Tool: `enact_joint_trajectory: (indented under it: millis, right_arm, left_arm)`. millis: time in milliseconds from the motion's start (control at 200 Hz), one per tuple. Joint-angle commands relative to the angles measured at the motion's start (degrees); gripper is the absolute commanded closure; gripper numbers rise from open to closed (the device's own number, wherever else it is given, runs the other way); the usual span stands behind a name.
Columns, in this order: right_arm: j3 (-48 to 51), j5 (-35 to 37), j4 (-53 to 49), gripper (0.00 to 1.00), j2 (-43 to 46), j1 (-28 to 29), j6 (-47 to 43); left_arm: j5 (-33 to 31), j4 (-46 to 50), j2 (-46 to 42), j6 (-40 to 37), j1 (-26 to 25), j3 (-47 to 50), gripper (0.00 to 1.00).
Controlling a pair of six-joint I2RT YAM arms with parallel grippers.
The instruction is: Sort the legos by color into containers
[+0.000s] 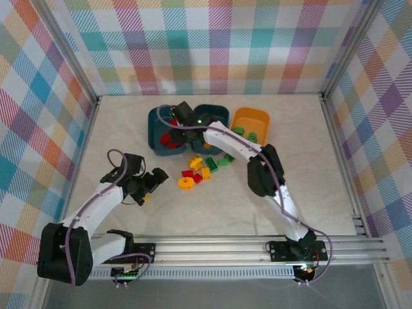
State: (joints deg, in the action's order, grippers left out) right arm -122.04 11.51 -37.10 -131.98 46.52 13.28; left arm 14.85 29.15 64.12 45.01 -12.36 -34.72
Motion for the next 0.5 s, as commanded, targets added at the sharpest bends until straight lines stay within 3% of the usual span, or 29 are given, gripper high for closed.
enact_joint_trajectory:
  millis: [0,215,495]
  right_arm:
    - [15.38,1.28,8.68,0.37,13.19,0.29,2.54]
    - [43.55,7.13,13.54,0.34,30.34,-0.50,6.39]
    - [61.79,9.40,13.05,0.31,45.39,-3.49,9.53]
  left_arm:
    - [-4.37,2.77,1.57,-3.84,-6.27,-4.96,0.03]
    - [-14.02,8.33,15.12,-9.97,-20.72,-17.46,0.04]
    - [-15.89,10.32,27.43,-13.03,-23.56,-24.92,0.09]
